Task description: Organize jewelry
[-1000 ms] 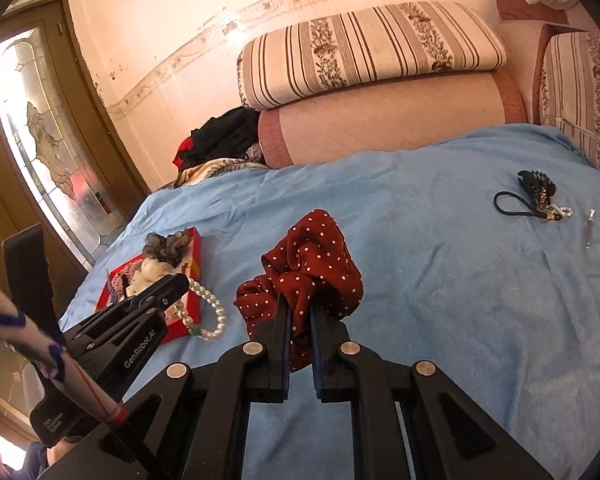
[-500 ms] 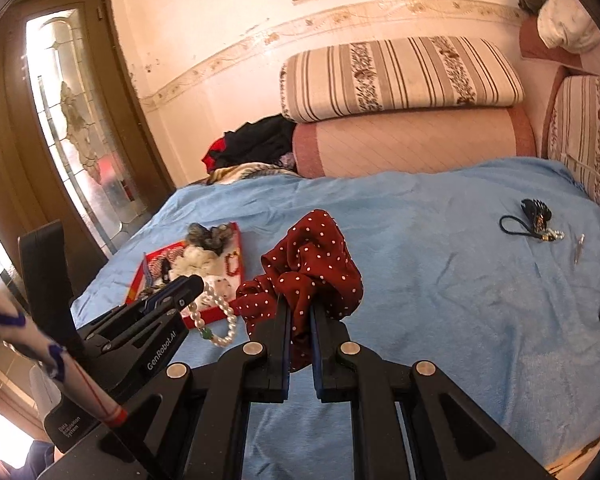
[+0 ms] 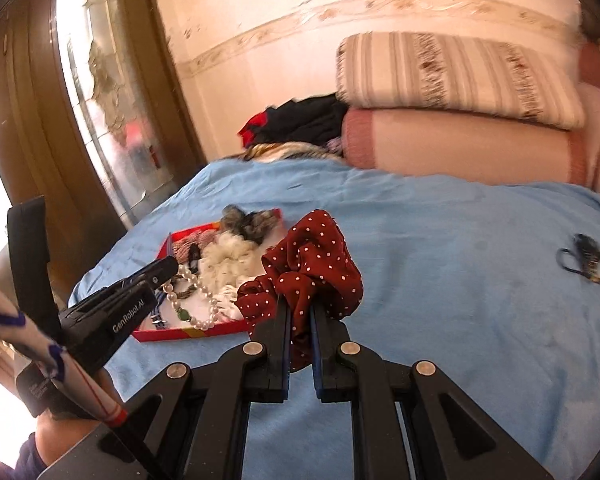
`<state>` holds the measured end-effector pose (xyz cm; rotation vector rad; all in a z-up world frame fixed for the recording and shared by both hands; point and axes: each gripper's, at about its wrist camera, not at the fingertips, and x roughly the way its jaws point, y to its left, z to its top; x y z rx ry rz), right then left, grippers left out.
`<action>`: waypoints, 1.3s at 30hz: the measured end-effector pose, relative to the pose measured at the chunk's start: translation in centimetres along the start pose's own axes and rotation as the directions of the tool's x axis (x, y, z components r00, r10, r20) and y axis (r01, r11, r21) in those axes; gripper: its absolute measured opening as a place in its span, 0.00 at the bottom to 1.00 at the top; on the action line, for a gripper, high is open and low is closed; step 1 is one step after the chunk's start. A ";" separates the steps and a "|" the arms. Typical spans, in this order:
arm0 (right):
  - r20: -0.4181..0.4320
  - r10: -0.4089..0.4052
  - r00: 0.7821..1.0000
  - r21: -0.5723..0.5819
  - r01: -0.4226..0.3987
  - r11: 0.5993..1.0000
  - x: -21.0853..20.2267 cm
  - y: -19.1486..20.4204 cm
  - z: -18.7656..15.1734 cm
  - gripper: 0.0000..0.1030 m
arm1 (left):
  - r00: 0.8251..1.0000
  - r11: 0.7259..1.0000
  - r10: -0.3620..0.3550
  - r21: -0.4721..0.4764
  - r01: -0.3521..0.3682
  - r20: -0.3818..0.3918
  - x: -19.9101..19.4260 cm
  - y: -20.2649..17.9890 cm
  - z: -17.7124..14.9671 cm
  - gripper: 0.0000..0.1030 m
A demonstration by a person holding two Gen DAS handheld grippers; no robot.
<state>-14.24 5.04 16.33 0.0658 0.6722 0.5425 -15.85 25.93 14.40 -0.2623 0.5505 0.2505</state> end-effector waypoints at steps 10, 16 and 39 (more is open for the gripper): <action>-0.187 0.123 0.975 -0.018 -0.129 0.992 13.2 5.6 1.9 0.09 | 0.981 0.979 0.078 -0.170 -0.109 -0.179 6.4 9.1 -0.2 0.09; -0.238 0.097 0.966 -0.027 -0.107 0.994 17.8 6.5 2.1 0.10 | 0.970 0.973 0.109 -0.177 -0.149 -0.215 7.6 9.6 -0.6 0.10; 0.115 -0.077 0.990 -0.170 0.096 0.981 -4.9 5.6 -0.8 0.88 | 0.960 0.967 0.248 0.024 -0.253 0.128 -9.5 3.0 0.4 1.00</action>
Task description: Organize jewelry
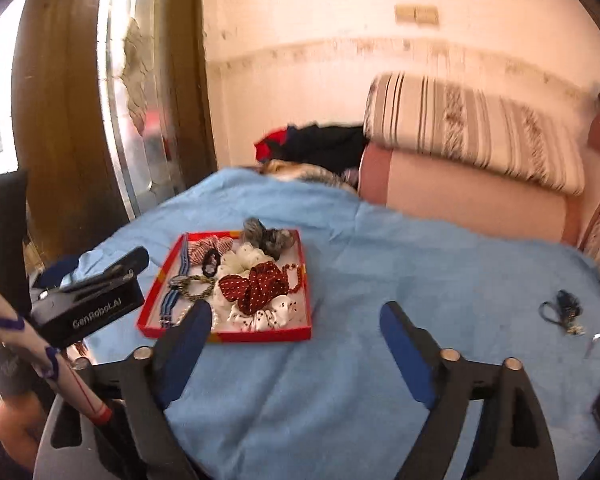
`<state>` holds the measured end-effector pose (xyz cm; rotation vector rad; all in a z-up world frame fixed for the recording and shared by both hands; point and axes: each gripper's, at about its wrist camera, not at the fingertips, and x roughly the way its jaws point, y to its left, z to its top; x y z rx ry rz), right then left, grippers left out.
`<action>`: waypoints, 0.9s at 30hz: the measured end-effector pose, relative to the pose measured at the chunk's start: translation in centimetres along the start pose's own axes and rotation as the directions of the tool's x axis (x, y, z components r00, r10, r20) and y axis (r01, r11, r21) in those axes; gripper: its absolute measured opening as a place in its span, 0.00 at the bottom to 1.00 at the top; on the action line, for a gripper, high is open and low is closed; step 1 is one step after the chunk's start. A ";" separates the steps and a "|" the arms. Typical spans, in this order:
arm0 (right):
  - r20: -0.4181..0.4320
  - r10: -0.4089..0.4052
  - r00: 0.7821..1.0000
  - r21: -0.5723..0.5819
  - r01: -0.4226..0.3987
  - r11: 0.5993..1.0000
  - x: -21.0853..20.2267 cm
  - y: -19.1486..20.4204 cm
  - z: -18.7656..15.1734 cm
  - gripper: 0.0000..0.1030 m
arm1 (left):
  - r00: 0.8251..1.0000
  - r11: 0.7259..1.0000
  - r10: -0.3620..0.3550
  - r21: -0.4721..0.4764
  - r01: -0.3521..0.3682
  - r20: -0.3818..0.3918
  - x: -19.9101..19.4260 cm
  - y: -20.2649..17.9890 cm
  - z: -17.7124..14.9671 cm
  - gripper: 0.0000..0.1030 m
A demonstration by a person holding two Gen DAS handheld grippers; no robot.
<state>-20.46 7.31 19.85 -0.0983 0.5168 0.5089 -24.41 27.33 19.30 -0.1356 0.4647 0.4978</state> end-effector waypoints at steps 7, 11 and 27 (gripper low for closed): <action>0.067 0.018 0.998 0.027 -0.019 0.999 -5.9 0.2 -0.8 0.90 | 0.998 0.998 0.032 0.056 -0.029 -0.062 -4.9 0.1 -1.2 1.00; 0.079 0.013 0.997 0.006 -0.013 1.000 -6.9 1.0 -0.5 0.90 | 0.997 0.999 0.043 0.027 -0.041 -0.060 -6.2 1.0 -1.8 1.00; 0.057 0.031 0.998 -0.056 -0.028 0.998 -6.9 3.7 -1.2 0.90 | 0.994 0.996 0.086 -0.024 -0.088 -0.059 -6.2 3.2 -2.0 1.00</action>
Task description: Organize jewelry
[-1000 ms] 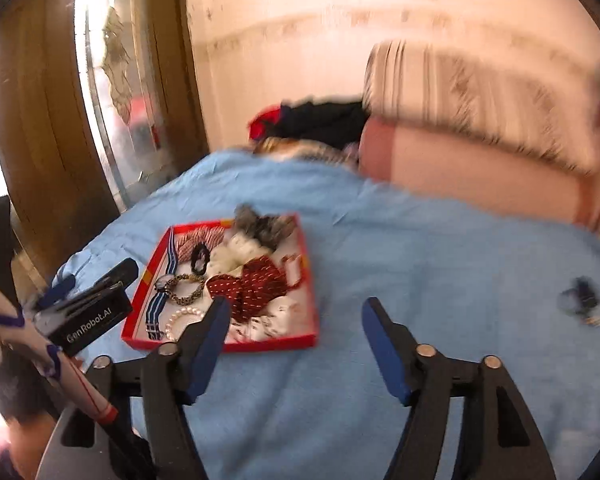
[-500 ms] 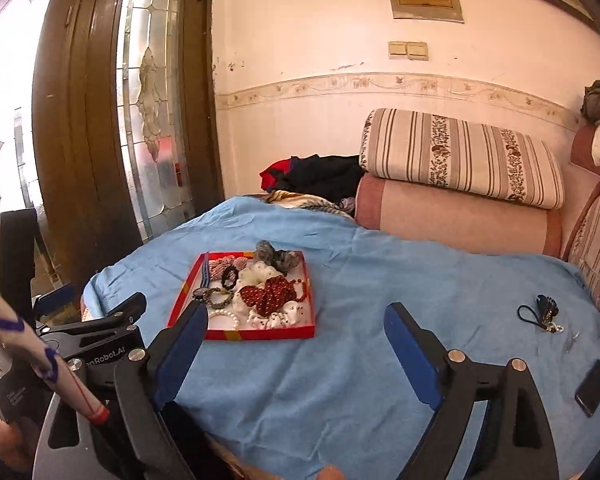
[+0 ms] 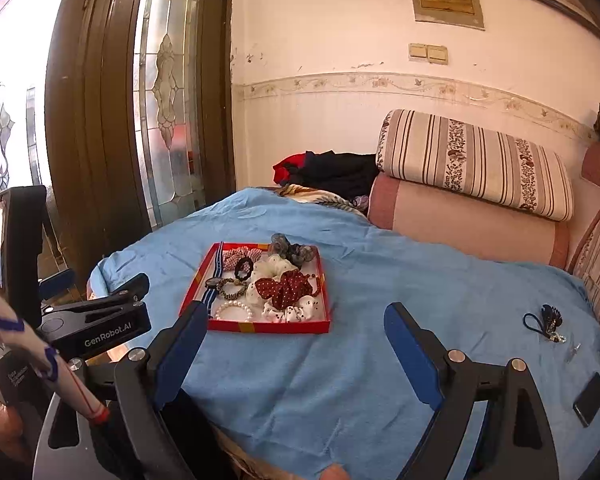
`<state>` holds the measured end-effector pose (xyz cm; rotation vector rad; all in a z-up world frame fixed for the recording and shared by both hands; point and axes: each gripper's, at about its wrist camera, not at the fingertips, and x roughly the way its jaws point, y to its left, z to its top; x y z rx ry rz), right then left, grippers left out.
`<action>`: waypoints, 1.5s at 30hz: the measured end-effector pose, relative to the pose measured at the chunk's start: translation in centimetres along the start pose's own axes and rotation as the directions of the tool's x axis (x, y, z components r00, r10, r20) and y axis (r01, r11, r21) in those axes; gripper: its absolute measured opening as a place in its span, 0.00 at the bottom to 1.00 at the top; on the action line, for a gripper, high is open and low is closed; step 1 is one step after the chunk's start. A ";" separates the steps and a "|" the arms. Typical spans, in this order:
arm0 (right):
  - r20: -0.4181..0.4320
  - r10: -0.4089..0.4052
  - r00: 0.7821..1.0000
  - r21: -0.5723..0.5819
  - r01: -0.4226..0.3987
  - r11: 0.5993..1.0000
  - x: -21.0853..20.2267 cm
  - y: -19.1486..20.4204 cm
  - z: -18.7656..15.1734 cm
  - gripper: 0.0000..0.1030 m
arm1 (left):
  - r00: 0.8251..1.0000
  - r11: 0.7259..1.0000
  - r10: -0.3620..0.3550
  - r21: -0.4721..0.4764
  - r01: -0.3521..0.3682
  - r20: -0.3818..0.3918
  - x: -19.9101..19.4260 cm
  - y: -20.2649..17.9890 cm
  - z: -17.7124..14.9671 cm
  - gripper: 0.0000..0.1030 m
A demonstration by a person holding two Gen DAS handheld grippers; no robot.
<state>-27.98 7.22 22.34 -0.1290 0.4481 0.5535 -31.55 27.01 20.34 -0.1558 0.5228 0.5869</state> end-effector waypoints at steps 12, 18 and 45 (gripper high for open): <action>-0.020 -0.001 1.000 0.002 0.001 1.000 0.7 -0.1 -0.4 0.90 | 0.999 1.000 0.008 0.005 -0.007 -0.032 1.0 0.0 -0.3 1.00; -0.023 0.004 1.000 0.004 -0.004 1.000 0.7 -0.1 -0.4 0.90 | 0.999 1.000 0.013 0.020 -0.012 -0.031 1.0 -0.1 -0.5 1.00; -0.030 -0.013 0.999 0.025 0.013 1.000 1.5 -1.2 -0.7 0.90 | 0.999 0.997 0.026 0.079 -0.023 -0.036 1.9 -1.7 -0.4 1.00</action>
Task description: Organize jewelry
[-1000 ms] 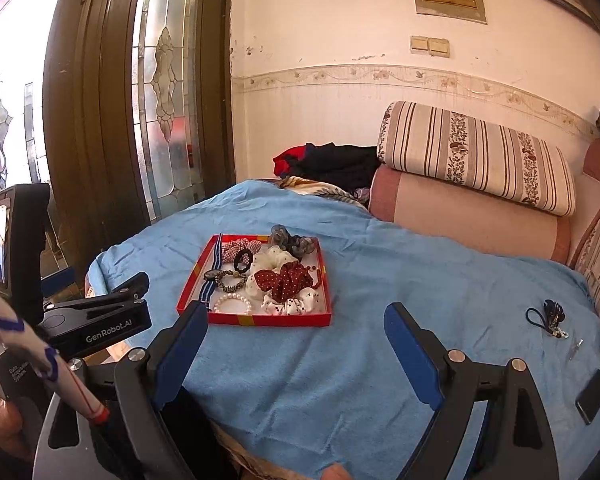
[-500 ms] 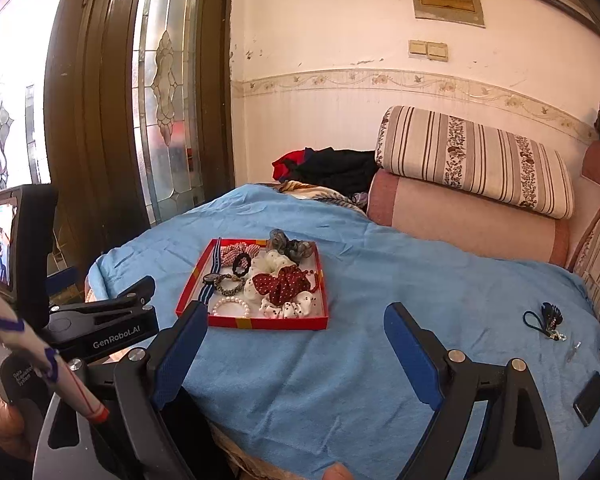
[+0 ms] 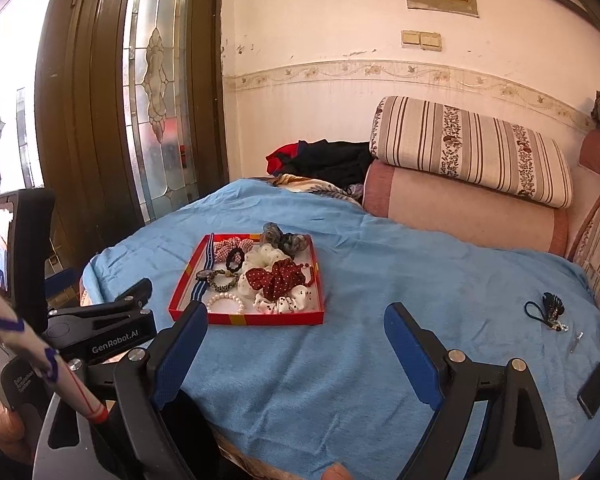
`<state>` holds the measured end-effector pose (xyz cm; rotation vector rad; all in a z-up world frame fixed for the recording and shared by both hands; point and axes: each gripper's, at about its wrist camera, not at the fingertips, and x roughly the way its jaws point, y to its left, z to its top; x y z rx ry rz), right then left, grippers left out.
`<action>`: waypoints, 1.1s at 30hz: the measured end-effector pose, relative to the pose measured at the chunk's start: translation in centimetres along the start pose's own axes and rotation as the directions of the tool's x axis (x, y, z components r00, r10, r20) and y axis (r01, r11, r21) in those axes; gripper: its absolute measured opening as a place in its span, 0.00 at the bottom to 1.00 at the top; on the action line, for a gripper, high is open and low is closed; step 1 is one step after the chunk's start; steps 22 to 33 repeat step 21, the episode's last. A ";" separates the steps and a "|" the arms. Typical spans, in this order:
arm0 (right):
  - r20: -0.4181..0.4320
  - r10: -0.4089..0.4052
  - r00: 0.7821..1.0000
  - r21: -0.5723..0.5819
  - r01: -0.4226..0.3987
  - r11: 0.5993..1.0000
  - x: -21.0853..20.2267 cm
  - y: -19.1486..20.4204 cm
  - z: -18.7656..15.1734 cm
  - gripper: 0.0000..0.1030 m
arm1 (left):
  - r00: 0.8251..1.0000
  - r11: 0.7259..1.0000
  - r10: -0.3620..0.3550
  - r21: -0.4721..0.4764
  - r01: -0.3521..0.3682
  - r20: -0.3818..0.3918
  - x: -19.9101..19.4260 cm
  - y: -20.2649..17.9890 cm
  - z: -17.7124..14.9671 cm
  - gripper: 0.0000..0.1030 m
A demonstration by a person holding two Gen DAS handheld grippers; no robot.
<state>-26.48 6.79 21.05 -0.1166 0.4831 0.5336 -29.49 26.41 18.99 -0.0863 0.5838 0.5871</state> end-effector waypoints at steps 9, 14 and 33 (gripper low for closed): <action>-0.021 0.000 1.000 0.012 0.000 1.000 0.9 -0.7 -0.4 0.90 | 1.000 1.000 0.022 0.016 -0.022 -0.003 0.5 -0.2 0.0 1.00; -0.027 -0.006 1.000 0.022 0.007 1.000 1.0 -1.2 -0.5 0.90 | 0.999 1.000 -0.018 0.020 0.019 -0.028 0.9 -0.5 0.2 1.00; -0.023 -0.032 0.999 0.061 0.033 0.998 0.8 -3.0 -0.7 0.90 | 0.996 0.997 -0.057 0.048 0.060 -0.073 2.0 -1.8 0.6 1.00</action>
